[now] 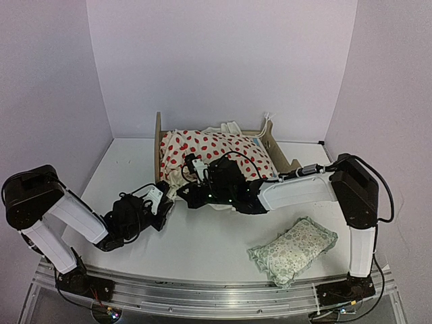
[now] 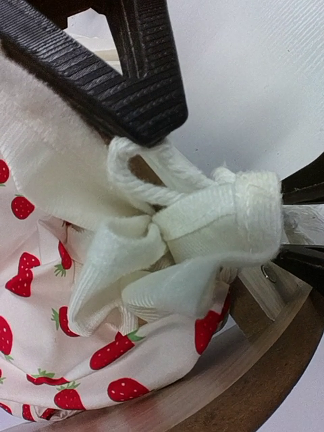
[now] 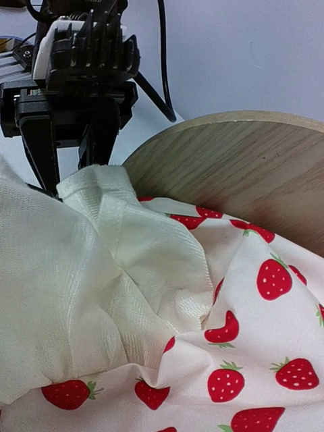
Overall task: Set up the pet bed
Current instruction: Tie the left ropes of the mattress closest to the robot on the bed frame base.
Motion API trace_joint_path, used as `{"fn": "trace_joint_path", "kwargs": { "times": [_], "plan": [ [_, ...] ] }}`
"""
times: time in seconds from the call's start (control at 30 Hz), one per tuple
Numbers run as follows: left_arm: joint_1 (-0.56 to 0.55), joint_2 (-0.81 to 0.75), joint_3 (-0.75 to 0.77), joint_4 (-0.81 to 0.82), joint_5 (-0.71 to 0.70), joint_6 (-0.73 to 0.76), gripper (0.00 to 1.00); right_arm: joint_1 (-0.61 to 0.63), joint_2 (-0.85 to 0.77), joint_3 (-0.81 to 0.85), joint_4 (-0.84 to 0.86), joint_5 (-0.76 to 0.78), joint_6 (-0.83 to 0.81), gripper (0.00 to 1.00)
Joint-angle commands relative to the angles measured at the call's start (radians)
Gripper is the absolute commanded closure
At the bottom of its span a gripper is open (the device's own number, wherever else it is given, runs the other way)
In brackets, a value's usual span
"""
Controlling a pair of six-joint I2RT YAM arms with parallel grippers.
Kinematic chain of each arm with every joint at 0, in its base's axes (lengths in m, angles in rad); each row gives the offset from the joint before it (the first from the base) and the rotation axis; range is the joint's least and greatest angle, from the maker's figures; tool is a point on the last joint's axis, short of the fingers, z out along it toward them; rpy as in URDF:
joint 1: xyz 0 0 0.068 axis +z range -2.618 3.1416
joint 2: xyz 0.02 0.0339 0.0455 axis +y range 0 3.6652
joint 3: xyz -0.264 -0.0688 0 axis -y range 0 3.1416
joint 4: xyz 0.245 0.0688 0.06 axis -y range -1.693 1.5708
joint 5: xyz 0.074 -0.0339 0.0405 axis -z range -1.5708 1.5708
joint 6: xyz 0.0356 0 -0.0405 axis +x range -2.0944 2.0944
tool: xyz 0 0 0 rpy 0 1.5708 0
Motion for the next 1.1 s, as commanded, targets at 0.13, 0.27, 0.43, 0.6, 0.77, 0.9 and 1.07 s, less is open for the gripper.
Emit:
{"fn": "trace_joint_path", "kwargs": {
  "times": [0.13,0.27,0.43,0.6,0.77,0.9,1.07],
  "plan": [
    [0.005,0.02,0.022,0.099,-0.035,0.028,0.82,0.005,-0.069,-0.006,0.028,-0.02,-0.007,1.0],
    [0.005,0.027,0.023,0.106,-0.032,0.035,0.92,0.005,-0.068,-0.007,0.029,-0.019,-0.008,1.0],
    [0.005,0.017,0.01,0.117,-0.015,0.039,1.0,0.005,-0.068,-0.008,0.031,-0.016,-0.007,1.0],
    [0.005,-0.003,-0.001,0.105,-0.004,0.031,1.0,0.005,-0.064,-0.008,0.036,-0.014,0.0,1.0],
    [0.006,-0.047,-0.003,0.041,-0.004,-0.004,1.0,0.005,-0.069,-0.013,0.036,0.004,0.0,1.0],
    [0.005,-0.13,0.006,-0.098,-0.014,-0.075,1.0,0.005,-0.086,-0.034,0.034,0.043,-0.01,1.0],
    [0.006,-0.265,-0.022,-0.218,-0.04,-0.181,1.0,0.003,-0.095,-0.058,0.025,0.113,-0.02,1.0]
  ]
}}
